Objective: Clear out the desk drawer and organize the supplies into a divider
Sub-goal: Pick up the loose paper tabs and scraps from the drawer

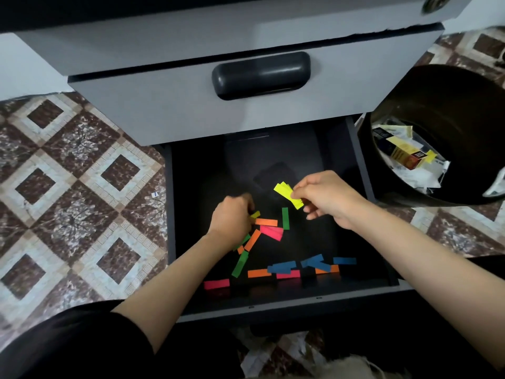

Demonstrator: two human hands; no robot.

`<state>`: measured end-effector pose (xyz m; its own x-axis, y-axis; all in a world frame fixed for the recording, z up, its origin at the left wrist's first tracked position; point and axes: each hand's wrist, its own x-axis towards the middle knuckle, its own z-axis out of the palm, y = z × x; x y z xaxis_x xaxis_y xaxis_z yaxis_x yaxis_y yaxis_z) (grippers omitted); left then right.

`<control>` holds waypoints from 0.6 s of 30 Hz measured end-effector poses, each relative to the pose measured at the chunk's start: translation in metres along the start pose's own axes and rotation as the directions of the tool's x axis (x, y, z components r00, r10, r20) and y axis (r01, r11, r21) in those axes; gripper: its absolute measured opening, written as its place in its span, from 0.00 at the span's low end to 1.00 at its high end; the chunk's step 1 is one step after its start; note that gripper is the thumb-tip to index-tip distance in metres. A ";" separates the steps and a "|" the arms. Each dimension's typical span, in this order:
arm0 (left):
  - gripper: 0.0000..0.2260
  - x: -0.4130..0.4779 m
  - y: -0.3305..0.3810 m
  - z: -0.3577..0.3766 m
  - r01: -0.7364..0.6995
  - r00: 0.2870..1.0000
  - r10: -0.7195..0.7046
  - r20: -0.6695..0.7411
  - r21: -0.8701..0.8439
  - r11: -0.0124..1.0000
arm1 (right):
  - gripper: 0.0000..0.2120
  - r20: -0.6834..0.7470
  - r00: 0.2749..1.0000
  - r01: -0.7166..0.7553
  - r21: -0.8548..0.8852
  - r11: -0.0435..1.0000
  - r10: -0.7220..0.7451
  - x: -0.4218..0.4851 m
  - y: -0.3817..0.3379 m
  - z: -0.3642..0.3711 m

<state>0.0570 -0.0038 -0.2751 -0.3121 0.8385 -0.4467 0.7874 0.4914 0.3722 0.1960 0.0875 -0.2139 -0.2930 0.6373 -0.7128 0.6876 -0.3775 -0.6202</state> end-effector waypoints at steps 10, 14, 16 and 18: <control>0.02 -0.061 0.015 -0.063 0.280 0.945 -0.224 0.237 -0.942 0.185 | 0.02 0.171 0.984 -0.018 0.362 0.932 -0.047 -0.024 -0.009 0.017; 0.04 -0.058 0.024 -0.064 0.229 0.960 -0.198 0.197 -0.962 0.151 | 0.01 0.233 0.966 0.000 0.451 0.893 -0.117 -0.034 -0.014 0.020; 0.04 -0.054 0.026 -0.067 0.188 0.972 -0.177 0.154 -0.962 0.199 | 0.02 0.239 0.961 -0.001 0.501 0.865 -0.137 -0.038 -0.016 0.019; 0.03 -0.052 0.025 -0.071 0.170 0.973 -0.195 0.128 -0.961 0.219 | 0.02 0.240 0.958 0.006 0.539 0.842 -0.160 -0.040 -0.017 0.019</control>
<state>0.0552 -0.0186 -0.1852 -0.3889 0.6897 -0.6108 -0.3917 0.4763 0.7872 0.1835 0.0562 -0.1808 -0.5499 0.5095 -0.6619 0.2195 -0.6765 -0.7030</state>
